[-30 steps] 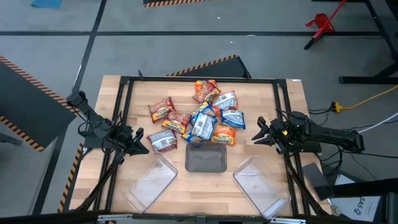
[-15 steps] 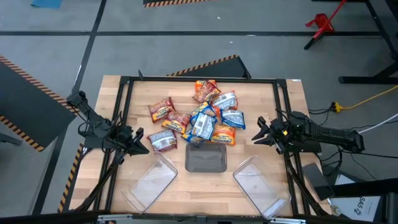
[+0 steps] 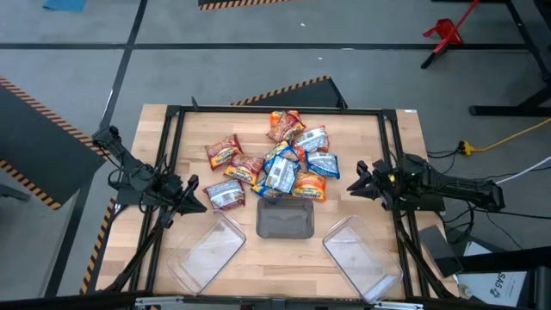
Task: Sort Maruchan noodles
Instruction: Put the blue noodle pack into the right transparent bin
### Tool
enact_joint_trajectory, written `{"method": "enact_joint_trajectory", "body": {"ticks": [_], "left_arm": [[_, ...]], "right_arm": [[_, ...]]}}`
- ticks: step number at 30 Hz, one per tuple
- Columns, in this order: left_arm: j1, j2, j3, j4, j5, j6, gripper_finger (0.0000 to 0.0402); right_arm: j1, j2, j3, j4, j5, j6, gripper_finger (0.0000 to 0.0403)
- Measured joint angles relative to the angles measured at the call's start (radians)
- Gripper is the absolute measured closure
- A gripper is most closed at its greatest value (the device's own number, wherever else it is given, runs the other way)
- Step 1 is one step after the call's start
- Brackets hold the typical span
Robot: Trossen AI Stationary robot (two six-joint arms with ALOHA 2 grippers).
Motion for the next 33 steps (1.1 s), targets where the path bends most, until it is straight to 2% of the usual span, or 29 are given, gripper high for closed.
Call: {"method": "enact_joint_trajectory", "body": {"ticks": [2,4,6,8,11,16,21,26,33], "left_arm": [[0.0,0.0,0.0,0.051,-0.033,-0.023,0.0383],[0.0,0.0,0.0,0.089,-0.059,-0.018,0.0383],[0.0,0.0,0.0,0.138,-0.105,0.028,0.0383],[0.0,0.0,0.0,0.182,-0.202,0.102,0.0383],[0.0,0.0,0.0,0.229,-0.321,0.177,0.0383],[0.0,0.0,0.0,0.357,-0.447,0.209,0.0383],[0.0,0.0,0.0,0.382,-0.453,0.21,0.0383],[0.0,0.0,0.0,0.47,-0.513,0.211,0.0383],[0.0,0.0,0.0,0.512,-0.518,0.278,0.0382]], "right_arm": [[0.0,0.0,0.0,0.035,0.081,0.159,0.0331],[0.0,0.0,0.0,0.071,0.179,0.231,0.0331],[0.0,0.0,0.0,0.098,0.285,0.237,0.0331],[0.0,0.0,0.0,0.105,0.397,0.23,0.0331],[0.0,0.0,0.0,0.129,0.474,0.219,0.0331],[0.0,0.0,0.012,0.164,0.558,-0.001,0.0331],[0.0,0.067,0.14,-0.047,0.581,-0.309,0.032],[0.0,0.253,0.312,-0.269,0.563,-0.482,0.0252],[0.0,0.676,0.531,-0.557,0.623,-0.641,0.0115]]}}
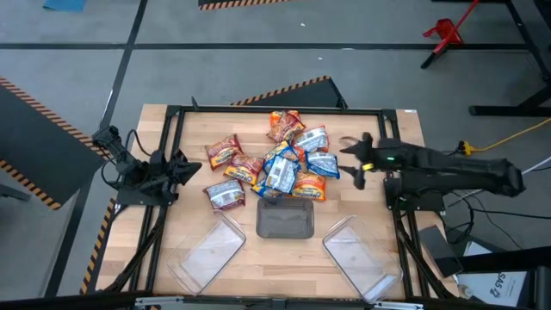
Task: Sort Maruchan noodles
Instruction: Put the blue noodle pack into the right transparent bin
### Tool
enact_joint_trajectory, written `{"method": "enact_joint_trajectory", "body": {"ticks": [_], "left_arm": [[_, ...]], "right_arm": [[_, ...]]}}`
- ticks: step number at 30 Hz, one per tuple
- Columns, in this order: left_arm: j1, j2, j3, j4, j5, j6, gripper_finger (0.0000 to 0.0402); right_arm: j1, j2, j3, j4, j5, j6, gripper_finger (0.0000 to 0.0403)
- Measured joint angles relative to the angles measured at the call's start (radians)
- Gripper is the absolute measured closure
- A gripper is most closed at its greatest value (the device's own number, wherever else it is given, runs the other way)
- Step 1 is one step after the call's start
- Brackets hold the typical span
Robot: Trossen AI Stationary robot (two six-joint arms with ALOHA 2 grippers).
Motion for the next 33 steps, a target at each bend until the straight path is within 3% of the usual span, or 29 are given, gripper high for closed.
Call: {"method": "enact_joint_trajectory", "body": {"ticks": [5,9,15,21,26,33], "left_arm": [[0.0,0.0,0.0,0.0,0.051,0.018,0.0361],[0.0,0.0,0.0,0.0,0.063,0.018,0.0336],[0.0,0.0,0.0,-0.005,0.055,0.018,0.0309],[0.0,0.0,0.0,-0.008,0.006,0.019,0.0309],[0.0,0.0,0.0,-0.022,-0.013,0.018,0.0309],[0.0,0.0,0.0,-0.025,-0.014,0.019,0.031]], "right_arm": [[0.0,0.321,0.105,-0.094,-0.022,-0.032,0.0052],[0.0,0.543,0.171,-0.117,-0.041,-0.009,0.0034],[0.0,0.775,0.242,-0.108,0.176,-0.015,0.0035],[0.001,0.882,0.257,-0.097,0.314,0.019,0.0046],[0.0,0.878,0.256,-0.105,0.343,0.07,0.0131],[0.0,0.844,0.255,-0.113,0.309,0.104,0.0332]]}}
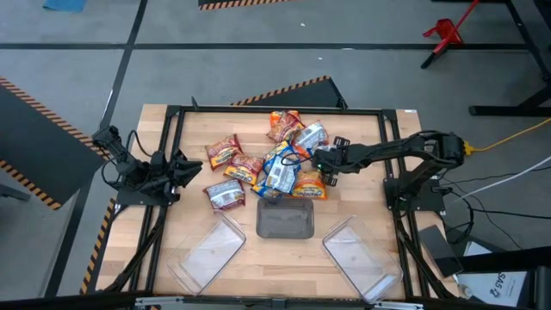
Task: Sort Maruchan noodles
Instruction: Put the blue noodle pack into the right transparent bin
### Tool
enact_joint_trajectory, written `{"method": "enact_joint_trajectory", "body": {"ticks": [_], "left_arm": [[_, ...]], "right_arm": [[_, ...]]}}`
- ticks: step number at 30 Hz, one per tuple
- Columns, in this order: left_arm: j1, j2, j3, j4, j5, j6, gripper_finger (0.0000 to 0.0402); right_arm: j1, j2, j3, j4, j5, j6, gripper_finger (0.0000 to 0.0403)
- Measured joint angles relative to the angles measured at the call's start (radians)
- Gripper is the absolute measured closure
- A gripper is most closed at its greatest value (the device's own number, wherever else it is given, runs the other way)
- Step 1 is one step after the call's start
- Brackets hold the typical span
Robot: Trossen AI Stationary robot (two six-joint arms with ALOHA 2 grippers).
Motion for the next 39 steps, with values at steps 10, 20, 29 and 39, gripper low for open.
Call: {"method": "enact_joint_trajectory", "body": {"ticks": [10,20,29,39], "left_arm": [[0.0,0.0,0.0,-0.015,-0.047,0.0,0.031],[0.0,0.0,0.0,-0.021,-0.132,0.002,0.031],[0.0,0.0,0.0,-0.031,-0.165,0.001,0.031],[0.0,0.0,0.0,-0.074,-0.182,-0.007,0.031]], "right_arm": [[0.009,-0.103,0.109,-0.155,-0.137,0.034,0.04],[0.162,-0.269,0.39,-0.457,-0.177,0.129,0.0403],[0.258,-0.296,0.358,-0.553,-0.195,0.132,0.0317],[0.274,-0.295,-0.01,-0.249,-0.023,0.207,0.0051]]}}
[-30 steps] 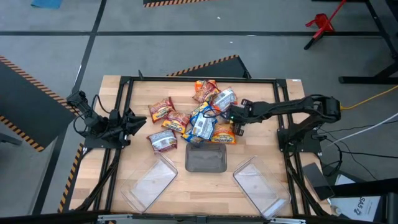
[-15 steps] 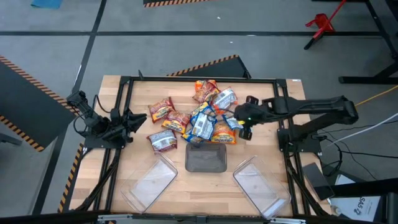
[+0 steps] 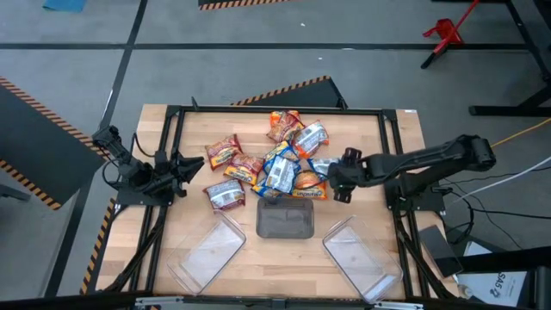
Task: Sort Maruchan noodles
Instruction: Put the blue noodle pack into the right transparent bin
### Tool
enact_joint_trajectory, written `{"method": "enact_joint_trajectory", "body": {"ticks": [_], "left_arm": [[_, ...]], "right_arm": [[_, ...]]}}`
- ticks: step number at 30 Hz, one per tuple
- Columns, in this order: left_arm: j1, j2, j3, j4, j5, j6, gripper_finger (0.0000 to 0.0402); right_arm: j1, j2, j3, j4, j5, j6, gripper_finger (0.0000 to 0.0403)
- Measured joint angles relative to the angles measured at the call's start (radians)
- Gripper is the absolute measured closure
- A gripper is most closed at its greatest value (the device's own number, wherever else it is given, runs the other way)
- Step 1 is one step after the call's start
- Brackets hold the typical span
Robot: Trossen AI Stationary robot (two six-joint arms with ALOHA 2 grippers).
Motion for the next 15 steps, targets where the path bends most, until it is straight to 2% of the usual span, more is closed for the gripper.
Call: {"method": "enact_joint_trajectory", "body": {"ticks": [4,10,15], "left_arm": [[0.0,0.0,0.0,0.0,0.0,-0.001,0.031],[0.0,0.0,0.0,0.0,0.0,0.004,0.031],[0.0,0.0,0.0,0.0,0.0,0.003,0.031]], "right_arm": [[-0.031,0.0,-0.119,0.132,-0.05,0.0,0.0019],[-0.099,0.0,-0.22,0.277,0.052,-0.086,0.003],[-0.167,0.0,-0.271,0.424,0.013,-0.203,0.0034]]}}
